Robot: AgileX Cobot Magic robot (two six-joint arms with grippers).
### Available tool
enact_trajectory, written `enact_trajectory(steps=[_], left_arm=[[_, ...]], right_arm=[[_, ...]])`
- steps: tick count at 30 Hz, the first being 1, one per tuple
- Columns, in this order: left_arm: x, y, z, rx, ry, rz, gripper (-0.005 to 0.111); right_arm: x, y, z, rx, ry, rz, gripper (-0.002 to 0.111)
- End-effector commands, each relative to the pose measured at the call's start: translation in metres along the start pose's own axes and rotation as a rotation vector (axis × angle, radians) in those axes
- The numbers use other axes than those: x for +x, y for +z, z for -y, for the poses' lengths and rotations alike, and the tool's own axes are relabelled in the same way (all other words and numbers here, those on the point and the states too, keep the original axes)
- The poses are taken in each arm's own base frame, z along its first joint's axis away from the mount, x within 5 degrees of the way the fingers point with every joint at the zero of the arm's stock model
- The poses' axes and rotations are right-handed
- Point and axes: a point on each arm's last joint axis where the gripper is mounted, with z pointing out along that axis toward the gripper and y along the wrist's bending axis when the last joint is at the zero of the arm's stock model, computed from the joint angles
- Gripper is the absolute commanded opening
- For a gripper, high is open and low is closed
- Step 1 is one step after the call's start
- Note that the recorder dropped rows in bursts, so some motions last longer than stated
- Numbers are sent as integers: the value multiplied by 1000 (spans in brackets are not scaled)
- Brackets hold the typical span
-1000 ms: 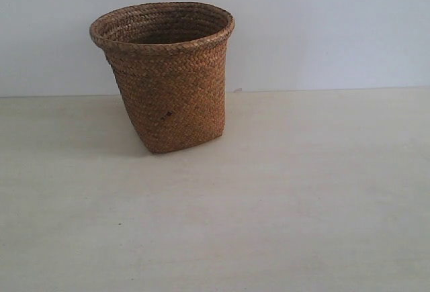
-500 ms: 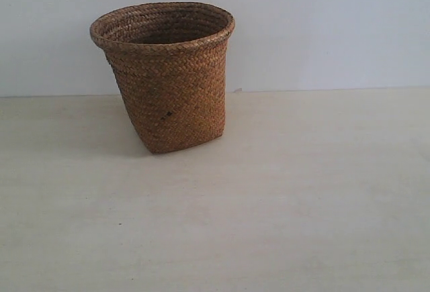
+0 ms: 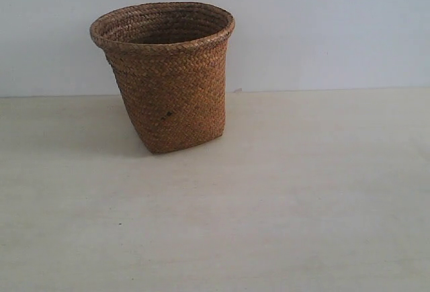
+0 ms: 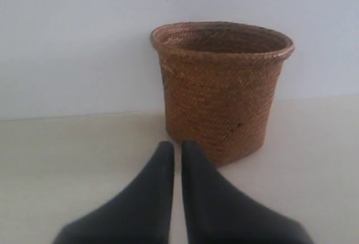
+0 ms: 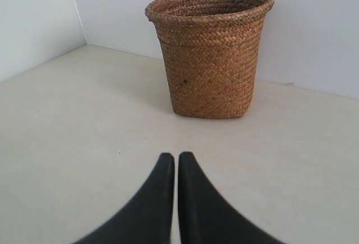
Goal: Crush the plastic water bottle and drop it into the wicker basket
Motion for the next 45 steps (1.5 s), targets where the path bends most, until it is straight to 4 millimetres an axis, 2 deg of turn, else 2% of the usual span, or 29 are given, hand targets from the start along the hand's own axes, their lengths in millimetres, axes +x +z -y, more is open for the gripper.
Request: enact_trajectory(steps=[1, 12, 14, 21, 25, 32, 36, 38, 40, 45], left_arm=[[28, -2, -7, -56, -58, 23, 4], [83, -13, -13, -97, 10, 124, 4], [82, -16, -12, -94, 7, 158, 4], [95, -16, -11, -84, -17, 24, 4], [102, -16, -11, -81, -88, -58, 4], [103, -16, -11, -81, -97, -59, 4], [102, -16, -11, -79, -3, -61, 4], [102, -16, -11, -76, 99, -65, 4], [102, -16, -11, -76, 114, -66, 4], [102, -16, -11, -81, -50, -59, 4]], right_arm=[[0, 0, 0, -1, -2, 6, 0], [0, 0, 0, -1, -2, 6, 0], [0, 0, 0, -1, -2, 6, 0], [0, 0, 0, 0, -2, 9, 0], [-1, 0, 0, 0, -2, 12, 0], [-1, 0, 0, 0, -2, 13, 0], [-1, 0, 0, 0, -2, 13, 0], [-1, 0, 0, 0, -2, 13, 0], [-1, 0, 0, 0, -2, 13, 0], [-2, 0, 0, 2, -2, 24, 0]])
